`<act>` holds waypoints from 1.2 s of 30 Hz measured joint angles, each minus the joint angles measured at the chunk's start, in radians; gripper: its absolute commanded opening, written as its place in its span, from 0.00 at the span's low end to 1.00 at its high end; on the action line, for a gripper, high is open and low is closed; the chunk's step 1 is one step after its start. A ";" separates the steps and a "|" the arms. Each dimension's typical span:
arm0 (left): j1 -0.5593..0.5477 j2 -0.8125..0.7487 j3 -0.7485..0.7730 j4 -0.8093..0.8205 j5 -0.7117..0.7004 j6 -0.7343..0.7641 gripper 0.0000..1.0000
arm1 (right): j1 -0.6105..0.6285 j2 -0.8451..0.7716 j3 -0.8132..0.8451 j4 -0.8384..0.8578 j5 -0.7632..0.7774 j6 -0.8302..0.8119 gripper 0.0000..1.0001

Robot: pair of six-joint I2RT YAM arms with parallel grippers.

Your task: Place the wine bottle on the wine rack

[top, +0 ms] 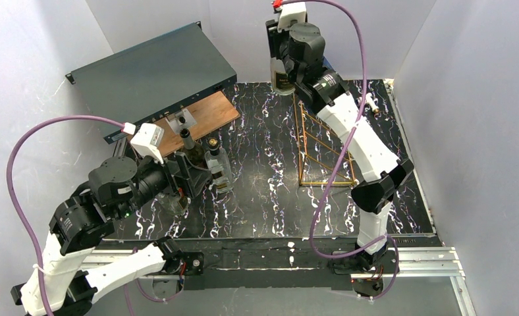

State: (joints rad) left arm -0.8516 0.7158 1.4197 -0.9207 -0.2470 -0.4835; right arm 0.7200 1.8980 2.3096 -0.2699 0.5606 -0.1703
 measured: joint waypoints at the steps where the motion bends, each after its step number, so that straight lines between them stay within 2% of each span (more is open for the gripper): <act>1: 0.000 0.001 0.000 0.000 0.000 0.000 0.99 | -0.008 0.000 0.000 0.004 0.006 -0.004 0.01; 18: 0.000 0.023 0.000 0.000 0.006 0.000 0.99 | -0.200 -0.002 -0.009 0.063 0.068 -0.021 0.01; 36: 0.000 0.056 0.000 0.001 0.047 -0.001 0.99 | -0.291 -0.175 -0.331 0.116 0.224 -0.072 0.01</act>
State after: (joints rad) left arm -0.8516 0.7723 1.4197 -0.9199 -0.2001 -0.4843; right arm 0.4294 1.7229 1.9789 -0.1535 0.7841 -0.2420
